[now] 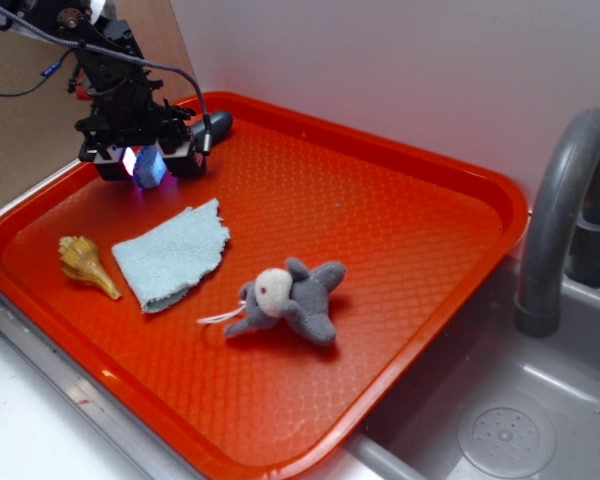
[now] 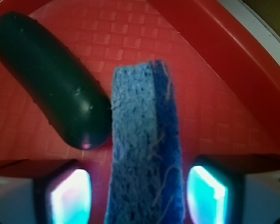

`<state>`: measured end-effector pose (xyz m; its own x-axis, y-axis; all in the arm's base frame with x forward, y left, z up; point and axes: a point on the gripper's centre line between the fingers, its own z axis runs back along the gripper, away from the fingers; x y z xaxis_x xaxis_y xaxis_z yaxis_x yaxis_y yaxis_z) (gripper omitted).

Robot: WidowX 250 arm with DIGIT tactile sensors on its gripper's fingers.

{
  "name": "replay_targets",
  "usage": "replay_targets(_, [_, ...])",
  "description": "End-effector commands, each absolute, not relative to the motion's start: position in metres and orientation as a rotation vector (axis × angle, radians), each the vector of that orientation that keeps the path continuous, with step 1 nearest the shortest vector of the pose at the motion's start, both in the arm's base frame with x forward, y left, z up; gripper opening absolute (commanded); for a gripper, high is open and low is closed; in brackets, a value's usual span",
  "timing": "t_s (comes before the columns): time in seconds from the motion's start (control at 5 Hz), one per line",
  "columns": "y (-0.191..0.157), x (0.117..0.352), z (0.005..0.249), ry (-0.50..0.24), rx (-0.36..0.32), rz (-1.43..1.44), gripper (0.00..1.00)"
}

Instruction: Grab the blue sponge.

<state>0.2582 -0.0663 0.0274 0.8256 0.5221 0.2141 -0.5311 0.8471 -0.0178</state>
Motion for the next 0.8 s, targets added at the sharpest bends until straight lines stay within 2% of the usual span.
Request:
replay_targets(0.0, [-0.065, 0.257, 0.056, -0.209, 0.018, 0.481, 0.0])
replay_targets(0.2, [-0.073, 0.247, 0.094, -0.056, -0.084, 0.405, 0.0])
replay_targets(0.4, [-0.084, 0.232, 0.14, -0.019, -0.102, 0.283, 0.0])
replay_targets(0.6, [-0.101, 0.209, 0.185, -0.09, -0.043, 0.085, 0.0])
